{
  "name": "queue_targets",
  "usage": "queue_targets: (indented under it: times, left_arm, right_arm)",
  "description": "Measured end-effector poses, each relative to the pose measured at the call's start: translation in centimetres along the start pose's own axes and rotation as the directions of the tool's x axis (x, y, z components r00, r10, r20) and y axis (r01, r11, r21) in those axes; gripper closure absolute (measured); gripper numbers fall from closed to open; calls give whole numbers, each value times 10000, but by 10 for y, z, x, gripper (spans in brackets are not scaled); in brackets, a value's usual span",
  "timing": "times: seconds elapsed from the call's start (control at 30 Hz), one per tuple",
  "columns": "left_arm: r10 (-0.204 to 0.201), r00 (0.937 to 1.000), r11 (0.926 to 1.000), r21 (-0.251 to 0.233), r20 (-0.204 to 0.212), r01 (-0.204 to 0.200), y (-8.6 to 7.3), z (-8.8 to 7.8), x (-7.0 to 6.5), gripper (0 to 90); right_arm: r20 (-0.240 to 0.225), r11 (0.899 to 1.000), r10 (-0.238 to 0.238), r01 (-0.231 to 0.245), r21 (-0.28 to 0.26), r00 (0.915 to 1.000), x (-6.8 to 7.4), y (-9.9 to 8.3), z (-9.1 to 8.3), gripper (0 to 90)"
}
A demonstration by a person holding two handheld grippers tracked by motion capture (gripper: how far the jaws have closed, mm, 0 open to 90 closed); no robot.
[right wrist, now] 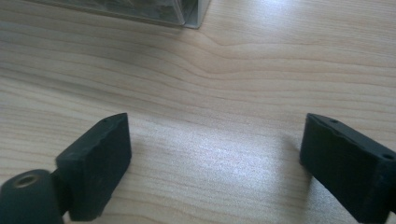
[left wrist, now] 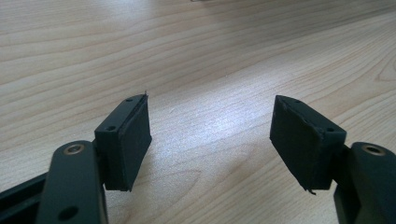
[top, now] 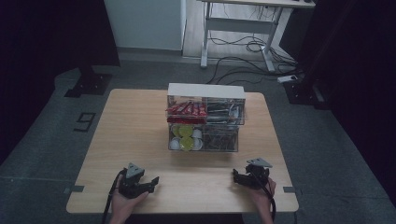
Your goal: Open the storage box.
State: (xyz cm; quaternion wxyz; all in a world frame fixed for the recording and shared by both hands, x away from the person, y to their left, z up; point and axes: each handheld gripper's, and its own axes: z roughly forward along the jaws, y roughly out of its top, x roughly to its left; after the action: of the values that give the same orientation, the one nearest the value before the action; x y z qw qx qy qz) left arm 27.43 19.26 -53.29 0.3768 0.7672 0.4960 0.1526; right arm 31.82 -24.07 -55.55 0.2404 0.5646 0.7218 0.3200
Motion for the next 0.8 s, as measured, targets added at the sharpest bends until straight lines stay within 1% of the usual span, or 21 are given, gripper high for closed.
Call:
queue_targets:
  times: [0.17,0.2,0.23,0.27,0.3,0.33,0.43,0.5,0.6,0.63,0.7,0.8]
  left_arm:
    - [-49,10000,10000,-62,-14,49,0,-1,1,291]
    - [-66,10000,10000,-51,-24,66,0,-1,1,291]
    - [-66,10000,10000,-51,-24,66,0,-1,1,291]
    - [-49,10000,10000,-23,-8,49,0,-1,1,291]
    - [-49,10000,10000,-23,-8,49,0,-1,1,291]
    - [-44,10000,10000,-36,25,44,0,-1,1,291]
    - [-33,10000,10000,7,18,33,0,-1,1,291]
    - [-43,10000,10000,47,18,43,0,0,1,291]
    - [-76,10000,10000,28,30,76,0,-1,1,291]
    - [-76,10000,10000,28,30,76,0,-1,1,291]
    - [-81,10000,10000,33,32,81,0,-1,1,291]
    - [-101,9999,9999,43,25,101,0,-1,1,291]
  right_arm:
    - [7,9999,-18,18,-110,10000,0,-1,-1,142]
    - [-3,9999,-27,27,-144,10000,0,-1,-2,164]
    - [-3,9999,-27,27,-144,10000,0,-1,-2,164]
    - [-23,9998,-37,36,-201,10000,0,-1,-2,198]
    - [-23,9998,-37,36,-201,10000,0,-1,-2,198]
    - [-51,9996,-53,52,-264,10000,0,-1,-3,234]
    - [-180,9992,-156,150,-360,9997,0,-2,-4,305]
    - [-205,9993,-144,136,-356,9997,0,-2,-5,319]
    - [-235,9991,-71,61,-419,9997,-1,-3,-6,375]
    - [-235,9991,-71,61,-419,9997,-1,-3,-6,375]
    - [-331,9987,-34,17,-506,9994,-1,-3,-8,449]
    - [-404,9967,7,-40,-807,9992,0,-2,-12,528]
